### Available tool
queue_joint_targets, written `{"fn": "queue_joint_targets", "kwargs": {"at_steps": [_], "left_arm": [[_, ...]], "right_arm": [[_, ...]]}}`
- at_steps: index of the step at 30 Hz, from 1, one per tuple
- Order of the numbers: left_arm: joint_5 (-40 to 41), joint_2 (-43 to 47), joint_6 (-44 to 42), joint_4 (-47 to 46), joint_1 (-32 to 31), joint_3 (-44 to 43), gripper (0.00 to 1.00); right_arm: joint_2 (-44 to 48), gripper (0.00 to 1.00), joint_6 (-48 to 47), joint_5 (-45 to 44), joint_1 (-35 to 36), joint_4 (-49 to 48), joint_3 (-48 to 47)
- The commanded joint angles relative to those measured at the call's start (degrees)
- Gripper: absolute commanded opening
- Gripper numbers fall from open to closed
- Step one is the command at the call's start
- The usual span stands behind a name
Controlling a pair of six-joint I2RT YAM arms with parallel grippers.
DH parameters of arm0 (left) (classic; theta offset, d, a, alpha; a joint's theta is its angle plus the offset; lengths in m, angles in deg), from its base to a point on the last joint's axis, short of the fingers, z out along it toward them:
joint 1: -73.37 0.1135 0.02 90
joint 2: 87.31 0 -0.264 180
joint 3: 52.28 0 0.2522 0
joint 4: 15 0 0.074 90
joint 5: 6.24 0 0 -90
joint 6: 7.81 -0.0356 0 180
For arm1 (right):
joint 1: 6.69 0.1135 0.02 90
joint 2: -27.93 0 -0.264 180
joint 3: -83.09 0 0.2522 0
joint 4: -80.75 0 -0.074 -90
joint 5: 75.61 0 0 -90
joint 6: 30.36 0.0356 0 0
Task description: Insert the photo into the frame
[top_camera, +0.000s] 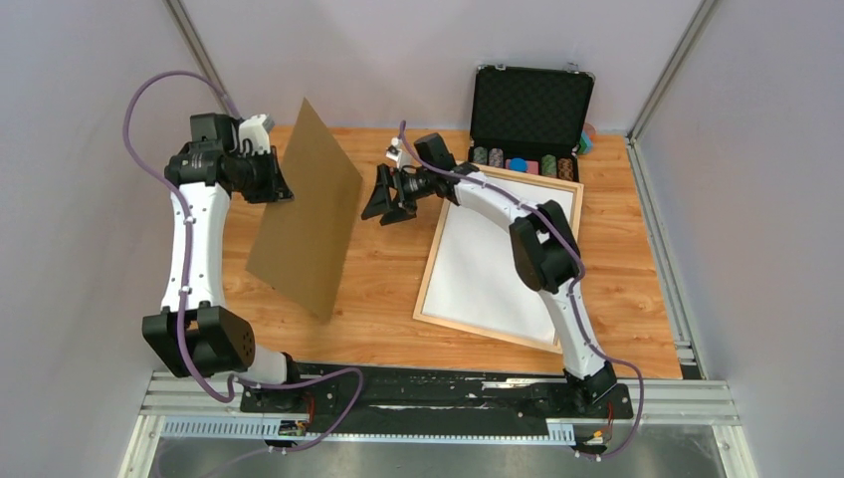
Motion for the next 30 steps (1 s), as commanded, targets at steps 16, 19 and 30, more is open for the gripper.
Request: {"fn": "queue_joint_targets", "kwargs": {"at_steps": [16,19,30], "left_arm": [[15.63,2.19,-2.07,-4.08,-12.71,-0.91,0.0],[17.27,3.32,-1.13,-6.4,-14.03,1.13,0.0],[16.36,4.56,3.8,-10.34,-18.03,6.87,0.0]], "right_arm": [[12.83,0.95,9.78,2.8,-0.49,-11.4,5.39],[14.13,0.95,11.38,3.07,-0.59,-13.26,7.27],[18.78,0.96,18.22,3.15,-0.71,-21.02,13.65]]}}
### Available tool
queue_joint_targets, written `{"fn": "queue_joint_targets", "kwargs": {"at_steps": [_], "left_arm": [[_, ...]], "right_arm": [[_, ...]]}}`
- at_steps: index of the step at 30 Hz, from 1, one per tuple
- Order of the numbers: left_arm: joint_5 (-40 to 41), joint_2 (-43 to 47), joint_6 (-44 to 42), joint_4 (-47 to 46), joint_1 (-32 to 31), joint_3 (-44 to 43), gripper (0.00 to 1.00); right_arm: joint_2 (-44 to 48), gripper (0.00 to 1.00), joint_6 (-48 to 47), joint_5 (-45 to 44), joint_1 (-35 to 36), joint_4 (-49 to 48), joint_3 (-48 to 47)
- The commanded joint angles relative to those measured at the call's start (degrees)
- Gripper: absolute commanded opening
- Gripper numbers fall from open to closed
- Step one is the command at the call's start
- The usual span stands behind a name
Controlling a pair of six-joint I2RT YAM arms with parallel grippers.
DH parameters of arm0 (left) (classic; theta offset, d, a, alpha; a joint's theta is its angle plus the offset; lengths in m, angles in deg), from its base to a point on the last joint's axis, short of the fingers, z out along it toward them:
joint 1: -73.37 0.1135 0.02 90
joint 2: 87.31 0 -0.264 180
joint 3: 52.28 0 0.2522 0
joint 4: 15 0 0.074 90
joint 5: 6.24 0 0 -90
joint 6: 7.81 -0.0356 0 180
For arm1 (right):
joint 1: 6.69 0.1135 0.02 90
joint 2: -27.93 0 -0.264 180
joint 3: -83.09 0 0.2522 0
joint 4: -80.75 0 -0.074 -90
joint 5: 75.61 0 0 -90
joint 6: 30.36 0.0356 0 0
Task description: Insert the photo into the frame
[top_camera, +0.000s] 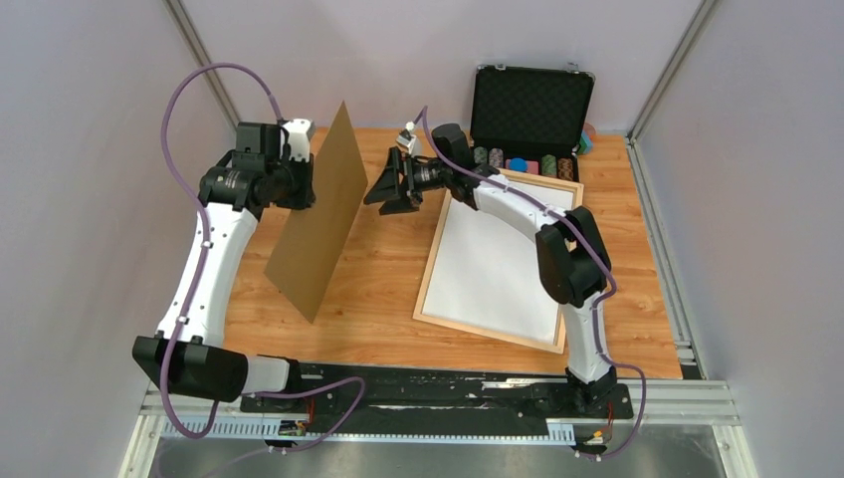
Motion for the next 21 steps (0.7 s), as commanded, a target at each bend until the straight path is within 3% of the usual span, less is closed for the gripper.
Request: {"fn": "queue_joint_targets", "kwargs": {"at_steps": [1,5,11,17,21], "left_arm": [[-2.22,-1.33,3.0,-6.54,-1.46,4.63,0.0],[-3.47,-1.67,3.84,-6.93,-1.82,4.9,0.0],[-7.93,-2.24,5.35,-7.76,-1.83,5.67,0.13],[-13.33,0.56,7.23,-10.79,-2.15,8.72,0.43],[-14.97,2.14,7.71,-10.96,-2.31,9.01,0.58]], "right_arm": [[4.58,0.96,4.08,1.29,-0.2,-6.27,0.37],[4.39,0.96,4.93,1.47,-0.31,-6.3,-1.69],[2.97,0.97,5.99,1.12,-0.31,-6.22,-5.22],[1.88,0.98,6.61,1.53,-0.28,-6.12,-5.8],[2.04,0.99,6.74,1.55,-0.4,-6.12,-5.23]]}}
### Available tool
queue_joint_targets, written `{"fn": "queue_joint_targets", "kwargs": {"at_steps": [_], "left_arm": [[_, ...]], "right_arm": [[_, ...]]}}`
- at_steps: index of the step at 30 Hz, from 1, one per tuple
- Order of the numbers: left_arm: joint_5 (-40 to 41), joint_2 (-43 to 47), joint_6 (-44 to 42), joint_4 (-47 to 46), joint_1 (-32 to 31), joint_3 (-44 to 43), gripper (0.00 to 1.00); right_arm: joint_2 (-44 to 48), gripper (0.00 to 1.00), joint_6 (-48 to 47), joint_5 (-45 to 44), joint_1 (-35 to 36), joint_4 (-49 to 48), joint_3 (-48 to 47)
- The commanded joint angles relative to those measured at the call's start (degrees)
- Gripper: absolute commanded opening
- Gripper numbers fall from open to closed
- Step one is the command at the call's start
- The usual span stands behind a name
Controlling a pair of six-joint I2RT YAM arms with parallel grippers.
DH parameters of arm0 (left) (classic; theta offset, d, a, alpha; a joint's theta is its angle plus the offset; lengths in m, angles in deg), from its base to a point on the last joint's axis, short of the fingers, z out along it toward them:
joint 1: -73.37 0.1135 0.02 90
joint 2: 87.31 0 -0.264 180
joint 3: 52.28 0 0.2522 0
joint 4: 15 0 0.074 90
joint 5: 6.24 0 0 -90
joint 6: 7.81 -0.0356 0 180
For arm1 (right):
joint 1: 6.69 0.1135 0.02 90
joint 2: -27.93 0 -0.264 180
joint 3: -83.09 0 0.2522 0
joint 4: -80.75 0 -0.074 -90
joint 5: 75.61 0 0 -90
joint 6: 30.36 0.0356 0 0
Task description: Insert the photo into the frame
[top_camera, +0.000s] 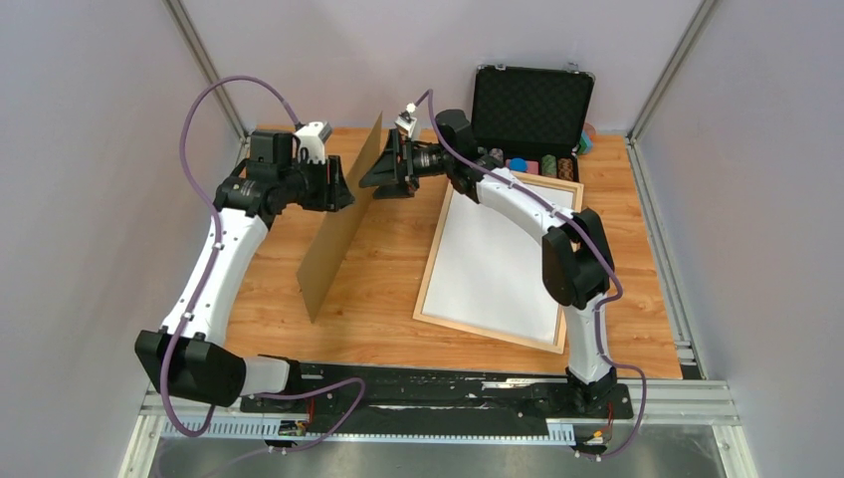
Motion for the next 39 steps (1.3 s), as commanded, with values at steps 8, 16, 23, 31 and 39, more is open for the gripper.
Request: {"fn": "queue_joint_targets", "kwargs": {"at_steps": [8,16,23,31,39], "left_arm": [[-8.74,3.43,1.47,-0.99,-0.41,3.28,0.8],[-13.04,6.01,0.84,-0.34,-0.41,2.19,0.98],[-13.38,7.55,0.31,0.0,-0.41,2.12,1.0],[-11.44,6.84,0.13,0.75,-0.4,0.59,1.0],[-8.15,6.36,-0.56,1.79,-0.26,-0.68,1.0]], "right_arm": [[2.02,1.0,1.28,0.42,-0.36,-1.86,0.97],[4.67,1.0,1.23,-0.36,-0.36,-2.55,4.35],[5.57,0.99,1.68,-0.03,-0.36,-3.32,5.29],[6.24,0.99,2.16,1.34,-0.36,-4.98,5.51],[7.05,1.0,2.83,1.74,-0.36,-5.65,6.23]]}}
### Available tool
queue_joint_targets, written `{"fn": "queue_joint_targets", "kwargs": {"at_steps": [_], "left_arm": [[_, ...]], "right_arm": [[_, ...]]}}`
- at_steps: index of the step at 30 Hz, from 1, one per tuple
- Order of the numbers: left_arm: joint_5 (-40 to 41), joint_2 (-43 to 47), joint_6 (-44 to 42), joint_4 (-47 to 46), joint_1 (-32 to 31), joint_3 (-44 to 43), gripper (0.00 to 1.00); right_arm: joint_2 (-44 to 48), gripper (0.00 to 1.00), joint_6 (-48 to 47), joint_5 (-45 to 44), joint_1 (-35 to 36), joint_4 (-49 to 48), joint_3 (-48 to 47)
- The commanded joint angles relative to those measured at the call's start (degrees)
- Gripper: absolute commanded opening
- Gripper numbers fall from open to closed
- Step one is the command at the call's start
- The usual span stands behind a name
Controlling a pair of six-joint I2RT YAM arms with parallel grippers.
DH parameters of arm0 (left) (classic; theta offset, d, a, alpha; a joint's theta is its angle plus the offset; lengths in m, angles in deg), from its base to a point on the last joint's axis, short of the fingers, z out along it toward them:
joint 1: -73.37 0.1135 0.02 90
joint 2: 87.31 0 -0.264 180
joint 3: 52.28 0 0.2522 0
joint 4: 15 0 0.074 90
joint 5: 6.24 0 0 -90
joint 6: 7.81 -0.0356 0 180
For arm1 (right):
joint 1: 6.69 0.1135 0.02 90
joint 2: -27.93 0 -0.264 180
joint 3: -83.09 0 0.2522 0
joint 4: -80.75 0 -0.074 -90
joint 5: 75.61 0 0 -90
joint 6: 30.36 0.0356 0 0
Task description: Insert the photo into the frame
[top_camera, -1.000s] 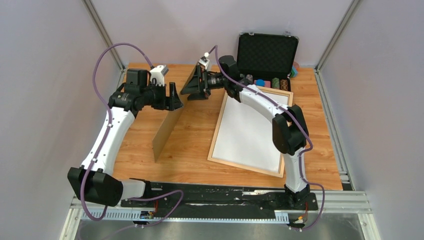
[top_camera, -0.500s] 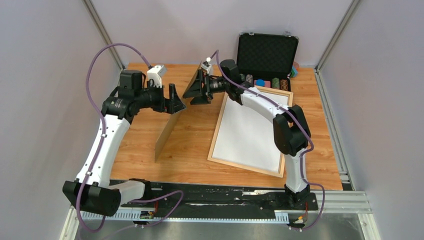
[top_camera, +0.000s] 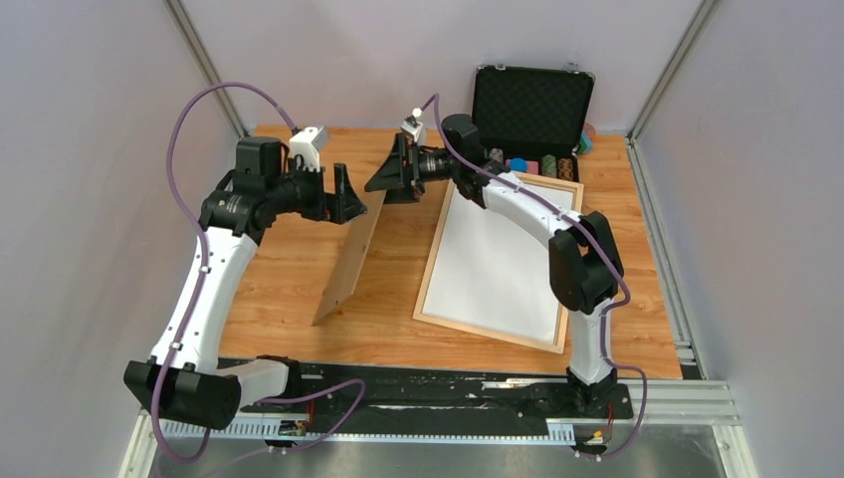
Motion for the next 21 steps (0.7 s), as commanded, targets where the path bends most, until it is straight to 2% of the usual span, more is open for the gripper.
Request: {"fn": "queue_joint_targets", "kwargs": {"at_steps": [1,6,11,15,17,21], "left_arm": [[1.88,0.29,-1.28,0.71,0.19,-2.57,1.0],[1.82,0.58,-1.35,1.43,1.39,-2.92,1.0],[0.28,0.93,-1.85,2.45,4.71,-2.78,1.0],[-0.26,1.22,-3.53,3.67,8.37,-2.18,1.0],[0.03,0.92,-4.99,4.53,10.5,-1.58,1.0],[0.96,-0.37,-7.99,5.07,15.1,1.73,1.0]], "right_arm": [[4.06,1.0,1.25,1.2,-0.07,-3.31,0.74],[4.24,0.98,0.35,0.08,-0.01,-2.94,1.75],[3.69,0.94,-4.51,-5.56,0.23,2.17,3.25],[0.6,0.86,-7.79,-9.49,0.94,6.41,2.37],[-1.39,0.77,-9.27,-10.75,1.19,7.95,0.9],[-4.75,0.48,-12.35,-14.11,1.17,11.26,-1.32]]}}
